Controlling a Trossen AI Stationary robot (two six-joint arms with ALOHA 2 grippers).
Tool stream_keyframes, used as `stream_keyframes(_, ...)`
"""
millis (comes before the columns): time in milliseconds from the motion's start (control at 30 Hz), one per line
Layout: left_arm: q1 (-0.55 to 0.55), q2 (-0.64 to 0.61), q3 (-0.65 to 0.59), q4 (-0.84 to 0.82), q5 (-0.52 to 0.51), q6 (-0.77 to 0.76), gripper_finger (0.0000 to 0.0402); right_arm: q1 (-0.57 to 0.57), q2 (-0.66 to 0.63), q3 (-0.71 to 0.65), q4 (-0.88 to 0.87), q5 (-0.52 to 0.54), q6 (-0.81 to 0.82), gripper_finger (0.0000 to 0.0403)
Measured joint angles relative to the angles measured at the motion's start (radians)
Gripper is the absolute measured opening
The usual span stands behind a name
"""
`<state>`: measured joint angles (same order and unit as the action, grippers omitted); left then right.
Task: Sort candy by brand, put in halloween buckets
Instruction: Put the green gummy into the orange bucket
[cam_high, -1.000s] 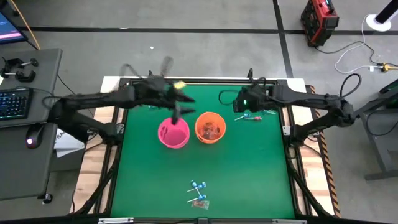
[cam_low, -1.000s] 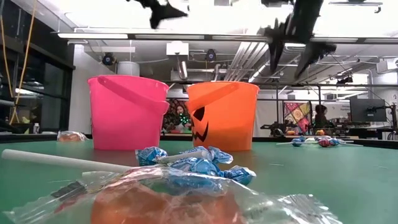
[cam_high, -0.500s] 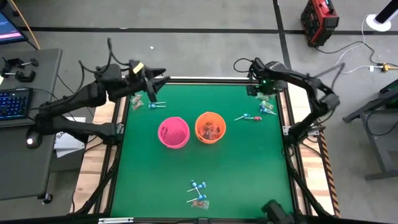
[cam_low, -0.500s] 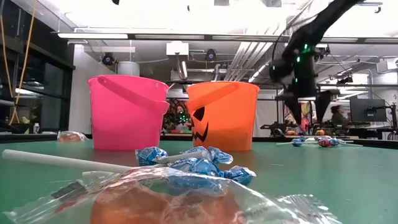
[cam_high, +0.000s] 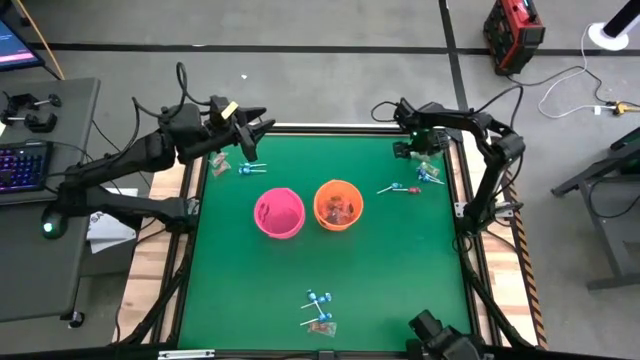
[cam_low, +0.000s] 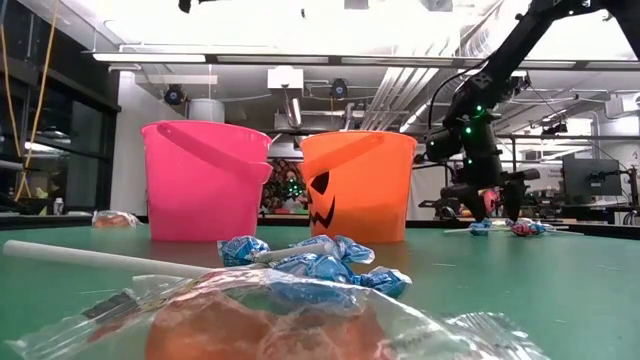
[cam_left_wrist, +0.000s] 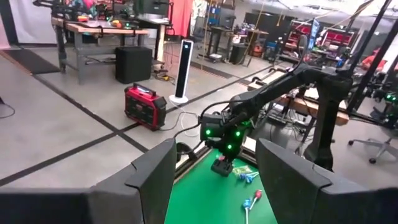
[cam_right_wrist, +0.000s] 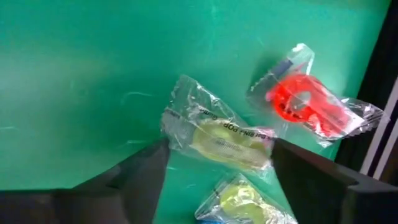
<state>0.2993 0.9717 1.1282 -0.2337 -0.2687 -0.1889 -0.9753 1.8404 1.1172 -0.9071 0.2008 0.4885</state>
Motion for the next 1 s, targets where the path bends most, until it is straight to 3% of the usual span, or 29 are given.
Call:
stream_keyframes(100,0.000,-0.047,0.000,0.003,0.000,0.017,0.0211,0.005,0.001,0.000,0.006,0.009,0.000,0.0221)
stream_keyframes(300,0.002,-0.202,0.000,-0.006,-0.005,0.043,0.0211,0.014,-0.015,-0.006,0.015,0.007,-0.066,0.0035)
stream_keyframes(333,0.002,-0.226,0.000,-0.017,-0.007,0.043,0.0211,0.016,-0.027,-0.003,0.014,0.006,-0.089,0.0020)
stream_keyframes(533,0.002,-0.342,0.001,-0.100,-0.010,0.037,0.0211,0.092,-0.144,0.070,-0.037,0.042,-0.074,0.0034)
stream_keyframes(667,0.002,-0.385,0.001,-0.178,-0.010,0.036,0.0211,0.183,-0.257,0.093,0.046,-0.037,0.032,0.0011)
stream_keyframes(833,0.002,-0.404,0.001,-0.271,-0.009,0.036,0.0211,0.393,-0.346,0.093,0.233,-0.220,0.149,0.0011)
stream_keyframes(1000,0.002,-0.402,0.001,-0.371,-0.006,0.036,0.0211,0.650,-0.356,0.093,0.379,-0.285,0.240,0.0019)
